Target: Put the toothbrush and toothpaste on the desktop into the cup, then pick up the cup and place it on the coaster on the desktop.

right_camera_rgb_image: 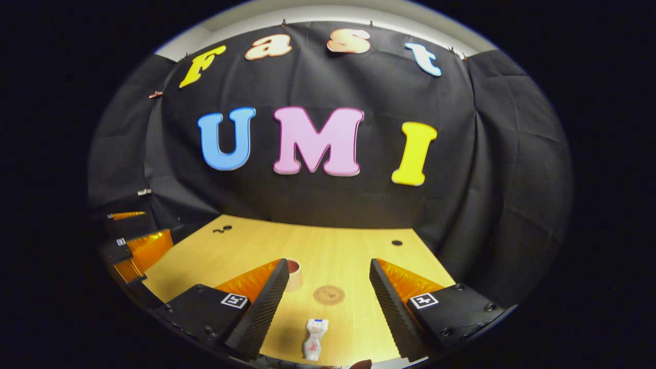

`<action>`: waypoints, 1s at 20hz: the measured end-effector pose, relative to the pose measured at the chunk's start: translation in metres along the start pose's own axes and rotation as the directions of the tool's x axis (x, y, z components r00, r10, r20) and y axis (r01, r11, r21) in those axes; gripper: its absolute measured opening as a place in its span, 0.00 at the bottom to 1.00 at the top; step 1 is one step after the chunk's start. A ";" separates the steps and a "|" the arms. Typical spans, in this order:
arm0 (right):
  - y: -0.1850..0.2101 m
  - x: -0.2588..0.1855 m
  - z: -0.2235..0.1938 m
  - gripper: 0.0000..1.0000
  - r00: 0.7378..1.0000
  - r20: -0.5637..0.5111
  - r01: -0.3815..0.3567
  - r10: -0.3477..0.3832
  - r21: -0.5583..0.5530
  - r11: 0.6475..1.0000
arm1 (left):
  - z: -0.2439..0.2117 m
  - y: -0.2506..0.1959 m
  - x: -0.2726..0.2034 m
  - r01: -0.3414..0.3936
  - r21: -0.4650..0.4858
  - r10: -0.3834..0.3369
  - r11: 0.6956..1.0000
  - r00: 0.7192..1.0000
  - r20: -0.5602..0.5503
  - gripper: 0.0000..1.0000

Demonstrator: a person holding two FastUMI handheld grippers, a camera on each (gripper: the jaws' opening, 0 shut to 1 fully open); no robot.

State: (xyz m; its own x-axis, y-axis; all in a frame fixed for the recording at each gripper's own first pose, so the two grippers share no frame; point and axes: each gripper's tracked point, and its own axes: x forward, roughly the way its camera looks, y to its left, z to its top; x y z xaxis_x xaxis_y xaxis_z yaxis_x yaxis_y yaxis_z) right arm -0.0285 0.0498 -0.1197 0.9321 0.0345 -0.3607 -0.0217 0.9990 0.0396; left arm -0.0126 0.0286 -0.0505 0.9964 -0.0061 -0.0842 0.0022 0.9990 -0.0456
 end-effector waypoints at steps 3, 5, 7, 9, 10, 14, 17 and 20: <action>0.003 0.014 -0.057 0.97 0.988 -0.154 -0.006 0.003 -0.018 1.000 | -0.012 0.004 -0.001 -0.006 0.004 0.006 1.000 1.000 -0.022 1.00; 0.006 0.018 -0.097 0.97 0.965 -0.262 -0.017 0.009 -0.028 0.999 | -0.018 0.009 -0.002 -0.015 0.019 0.016 1.000 0.999 -0.032 1.00; 0.008 0.020 -0.130 0.97 0.935 -0.355 -0.025 0.016 -0.020 0.999 | -0.022 0.011 -0.003 -0.022 0.040 0.024 0.999 0.999 -0.037 1.00; 0.015 0.026 -0.161 0.96 0.898 -0.438 -0.037 0.032 -0.002 0.999 | -0.028 0.012 -0.002 -0.025 0.059 0.027 0.998 0.999 -0.046 1.00; 0.018 0.026 -0.175 0.97 0.876 -0.480 -0.045 0.044 0.009 0.999 | -0.031 0.012 -0.002 -0.027 0.064 0.031 0.998 0.998 -0.053 1.00; 0.025 0.039 -0.217 0.95 0.809 -0.584 -0.051 0.064 0.039 0.998 | -0.043 0.014 0.005 -0.041 0.062 0.046 0.997 0.995 -0.084 1.00; 0.027 0.049 -0.239 0.94 0.765 -0.641 -0.057 0.063 0.029 0.998 | -0.055 0.017 0.009 -0.053 0.066 0.060 0.996 0.992 -0.112 1.00; 0.032 0.059 -0.256 0.89 0.735 -0.675 -0.061 0.068 0.034 0.998 | -0.064 0.017 0.013 -0.066 0.066 0.075 0.996 0.987 -0.139 1.00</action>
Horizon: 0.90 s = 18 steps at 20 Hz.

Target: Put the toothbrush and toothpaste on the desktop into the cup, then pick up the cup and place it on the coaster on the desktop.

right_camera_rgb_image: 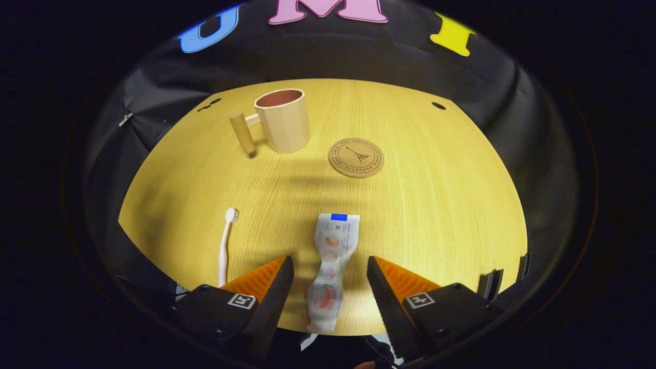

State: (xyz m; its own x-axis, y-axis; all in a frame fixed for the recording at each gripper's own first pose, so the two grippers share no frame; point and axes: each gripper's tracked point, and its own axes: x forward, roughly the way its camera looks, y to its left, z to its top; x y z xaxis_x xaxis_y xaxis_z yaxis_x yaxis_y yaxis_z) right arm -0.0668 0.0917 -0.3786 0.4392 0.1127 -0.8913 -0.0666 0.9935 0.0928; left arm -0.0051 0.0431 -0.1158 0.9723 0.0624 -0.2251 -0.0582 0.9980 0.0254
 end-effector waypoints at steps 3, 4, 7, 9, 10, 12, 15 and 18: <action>0.003 0.012 -0.003 0.77 0.999 -0.035 -0.001 0.001 0.015 1.000 | -0.010 -0.003 0.003 -0.005 0.002 0.005 1.000 1.000 -0.028 1.00; 0.004 0.015 -0.005 0.77 0.999 -0.050 0.000 0.001 0.022 1.000 | -0.012 -0.005 0.003 -0.006 0.003 0.006 1.000 0.999 -0.037 1.00; 0.001 0.021 -0.013 0.77 0.995 -0.096 0.016 -0.013 0.034 0.999 | -0.017 -0.010 0.004 -0.011 0.005 0.012 1.000 0.999 -0.053 1.00; -0.002 0.029 -0.015 0.64 0.996 -0.091 0.019 -0.016 0.033 0.999 | -0.019 -0.015 0.004 -0.015 0.003 0.015 1.000 0.998 -0.060 1.00; -0.003 0.022 -0.017 0.66 0.995 -0.100 0.012 -0.010 0.019 1.000 | -0.020 -0.017 0.005 -0.016 0.001 0.017 1.000 0.998 -0.063 1.00; -0.008 0.023 -0.014 0.50 0.996 -0.088 0.005 -0.004 0.018 1.000 | -0.024 -0.024 0.006 -0.021 -0.001 0.021 1.000 0.997 -0.075 1.00; -0.012 0.025 -0.010 0.31 0.996 -0.084 -0.030 0.032 0.027 0.999 | -0.032 -0.037 0.008 -0.030 -0.002 0.030 1.000 0.995 -0.098 1.00; -0.013 0.021 -0.007 0.28 0.994 -0.057 -0.085 0.088 0.055 0.995 | -0.046 -0.050 0.009 -0.030 -0.017 0.027 0.999 0.990 -0.137 1.00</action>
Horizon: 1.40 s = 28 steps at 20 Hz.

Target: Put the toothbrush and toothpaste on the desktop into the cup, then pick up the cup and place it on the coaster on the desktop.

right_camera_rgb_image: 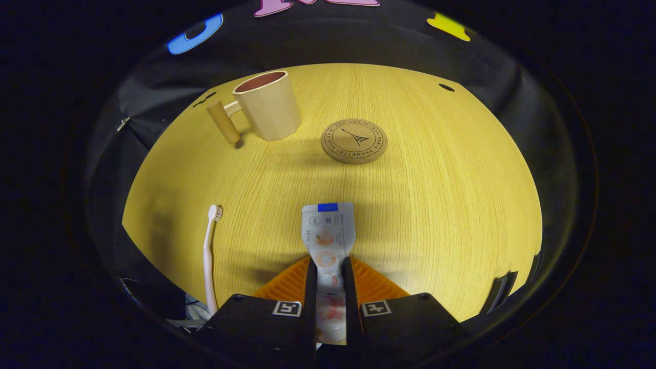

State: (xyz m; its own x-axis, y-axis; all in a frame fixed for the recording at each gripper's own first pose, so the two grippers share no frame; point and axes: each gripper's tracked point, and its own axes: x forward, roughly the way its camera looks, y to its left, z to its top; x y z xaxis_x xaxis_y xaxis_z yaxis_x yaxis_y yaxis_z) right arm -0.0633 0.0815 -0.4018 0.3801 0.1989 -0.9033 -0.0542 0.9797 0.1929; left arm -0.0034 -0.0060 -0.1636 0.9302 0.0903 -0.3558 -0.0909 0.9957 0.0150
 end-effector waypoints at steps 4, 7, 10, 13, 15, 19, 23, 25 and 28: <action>-0.005 -0.020 0.021 0.23 0.989 0.122 -0.080 0.080 0.001 0.997 | -0.035 -0.024 0.009 0.012 -0.017 -0.013 1.000 0.995 -0.094 0.99; -0.010 -0.045 0.043 0.24 0.971 0.201 -0.128 0.132 -0.034 0.991 | -0.068 -0.044 0.018 0.027 0.000 -0.027 1.000 0.986 -0.165 0.95; -0.016 -0.065 0.060 0.23 0.955 0.241 -0.167 0.174 -0.051 0.985 | -0.097 -0.059 0.034 0.028 0.025 -0.022 0.999 0.972 -0.234 0.89; -0.025 -0.082 0.071 0.24 0.943 0.257 -0.207 0.210 -0.039 0.978 | -0.123 -0.077 0.043 0.032 -0.002 -0.031 0.999 0.952 -0.303 0.88; -0.032 -0.090 0.077 0.24 0.937 0.268 -0.227 0.225 -0.027 0.974 | -0.139 -0.087 0.049 0.027 -0.030 -0.035 0.999 0.936 -0.349 0.87; -0.051 -0.099 0.087 0.23 0.929 0.283 -0.234 0.238 -0.049 0.971 | -0.167 -0.098 0.063 0.012 -0.051 -0.032 0.999 0.904 -0.427 0.82; -0.066 -0.101 0.091 0.23 0.928 0.287 -0.235 0.239 -0.048 0.971 | -0.186 -0.103 0.075 0.015 -0.059 -0.042 0.998 0.867 -0.496 0.73; -0.074 -0.104 0.093 0.23 0.928 0.287 -0.234 0.238 -0.046 0.971 | -0.188 -0.105 0.078 0.017 -0.073 -0.052 0.997 0.858 -0.510 0.69; -0.079 -0.102 0.096 0.24 0.926 0.295 -0.237 0.236 -0.032 0.971 | -0.193 -0.113 0.079 0.045 -0.114 -0.100 0.992 0.837 -0.537 0.64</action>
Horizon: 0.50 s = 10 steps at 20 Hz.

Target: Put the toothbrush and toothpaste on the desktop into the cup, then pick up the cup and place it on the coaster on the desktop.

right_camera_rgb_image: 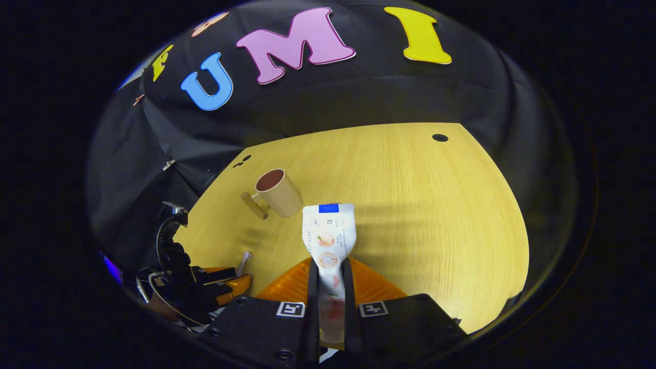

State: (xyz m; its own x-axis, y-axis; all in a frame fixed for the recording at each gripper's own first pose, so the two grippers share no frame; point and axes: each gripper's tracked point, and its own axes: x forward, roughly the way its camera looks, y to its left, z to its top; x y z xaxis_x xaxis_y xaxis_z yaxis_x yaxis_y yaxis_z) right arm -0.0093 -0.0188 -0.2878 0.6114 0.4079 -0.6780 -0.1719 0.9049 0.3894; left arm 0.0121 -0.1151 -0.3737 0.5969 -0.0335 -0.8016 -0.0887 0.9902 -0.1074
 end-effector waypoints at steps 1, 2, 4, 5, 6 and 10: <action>0.000 0.000 0.001 0.24 1.000 0.003 -0.004 0.004 0.008 1.000 | 0.002 0.000 -0.002 -0.001 -0.009 0.001 1.000 1.000 0.002 0.60; 0.000 0.000 0.002 0.23 1.000 0.006 -0.006 0.006 0.015 1.000 | 0.002 -0.001 -0.002 -0.001 -0.008 0.001 1.000 1.000 0.004 0.54; 0.002 -0.001 0.006 0.23 1.000 0.018 -0.014 0.013 0.028 1.000 | 0.002 -0.005 0.000 0.010 0.009 -0.011 1.000 1.000 0.018 0.46; 0.004 -0.002 0.009 0.23 1.000 0.026 -0.019 0.018 0.034 0.999 | 0.003 -0.009 0.002 0.027 0.022 -0.028 0.999 0.999 0.024 0.36; 0.004 -0.002 0.011 0.23 0.999 0.033 -0.022 0.021 0.039 0.999 | 0.004 -0.010 -0.001 0.031 0.031 -0.031 0.999 0.999 0.025 0.31; 0.008 -0.004 0.019 0.23 0.998 0.065 -0.029 0.025 0.055 0.998 | 0.007 -0.008 -0.002 0.073 0.028 -0.074 0.997 0.997 0.029 0.08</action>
State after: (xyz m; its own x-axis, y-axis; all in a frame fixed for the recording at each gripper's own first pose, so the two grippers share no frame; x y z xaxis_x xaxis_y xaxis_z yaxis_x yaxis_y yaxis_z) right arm 0.0016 -0.0156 -0.2703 0.6558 0.4220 -0.6259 -0.1466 0.8846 0.4428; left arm 0.0175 -0.1220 -0.3675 0.6249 -0.1029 -0.7739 -0.0221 0.9885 -0.1493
